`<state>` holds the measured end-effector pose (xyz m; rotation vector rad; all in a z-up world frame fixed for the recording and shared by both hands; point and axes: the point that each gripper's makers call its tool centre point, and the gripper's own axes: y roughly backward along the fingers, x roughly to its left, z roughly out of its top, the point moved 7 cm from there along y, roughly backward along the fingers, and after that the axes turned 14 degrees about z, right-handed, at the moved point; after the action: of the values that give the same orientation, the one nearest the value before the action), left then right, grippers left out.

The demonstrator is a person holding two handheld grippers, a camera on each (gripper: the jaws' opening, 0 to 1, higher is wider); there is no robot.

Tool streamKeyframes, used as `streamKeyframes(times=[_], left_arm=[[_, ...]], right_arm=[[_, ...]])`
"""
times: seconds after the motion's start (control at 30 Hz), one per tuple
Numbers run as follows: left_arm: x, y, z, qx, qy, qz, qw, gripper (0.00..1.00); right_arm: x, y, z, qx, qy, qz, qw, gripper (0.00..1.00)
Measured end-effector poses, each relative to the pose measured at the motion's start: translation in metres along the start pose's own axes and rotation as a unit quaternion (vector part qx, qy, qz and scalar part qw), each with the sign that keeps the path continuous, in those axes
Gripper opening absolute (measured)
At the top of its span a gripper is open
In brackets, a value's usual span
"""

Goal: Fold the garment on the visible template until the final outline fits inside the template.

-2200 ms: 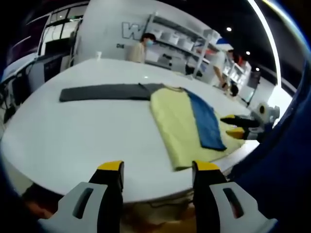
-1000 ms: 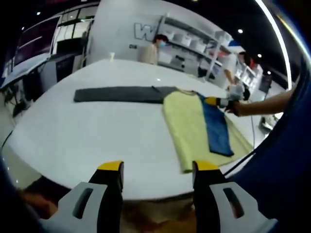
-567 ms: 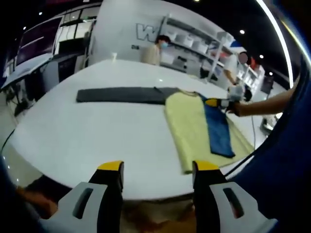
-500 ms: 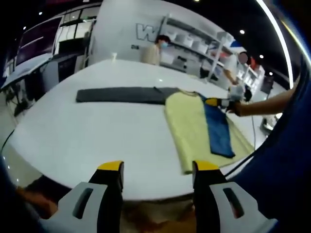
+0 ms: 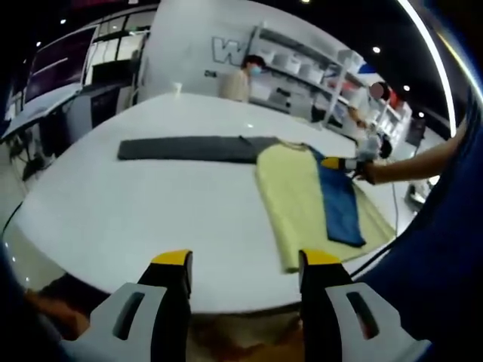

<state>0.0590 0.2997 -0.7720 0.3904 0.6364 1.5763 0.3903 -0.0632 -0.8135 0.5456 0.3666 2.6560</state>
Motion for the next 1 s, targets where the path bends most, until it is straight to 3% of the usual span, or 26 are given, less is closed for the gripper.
streamKeyframes(times=[0.33, 0.43, 0.7, 0.8, 1.0], left_arm=[[0.0, 0.001, -0.003, -0.001, 0.003, 0.001, 1.0, 0.53], [0.001, 0.001, -0.002, -0.003, 0.003, 0.001, 1.0, 0.53], [0.0, -0.009, 0.006, -0.009, 0.005, -0.011, 0.9999, 0.54], [-0.005, -0.015, 0.012, -0.012, 0.003, -0.022, 0.9997, 0.54], [-0.009, -0.024, 0.02, -0.014, 0.006, -0.037, 0.9992, 0.54]], right_arm=[[-0.011, 0.011, 0.0, -0.013, -0.011, -0.029, 0.9994, 0.74], [-0.009, 0.012, 0.004, -0.024, -0.026, -0.032, 0.9989, 0.8], [0.026, 0.026, 0.012, -0.038, 0.009, -0.007, 0.9992, 0.76], [0.043, 0.033, 0.005, -0.04, 0.008, 0.007, 0.9991, 0.71], [0.082, 0.04, -0.005, -0.046, 0.012, 0.024, 0.9986, 0.73]])
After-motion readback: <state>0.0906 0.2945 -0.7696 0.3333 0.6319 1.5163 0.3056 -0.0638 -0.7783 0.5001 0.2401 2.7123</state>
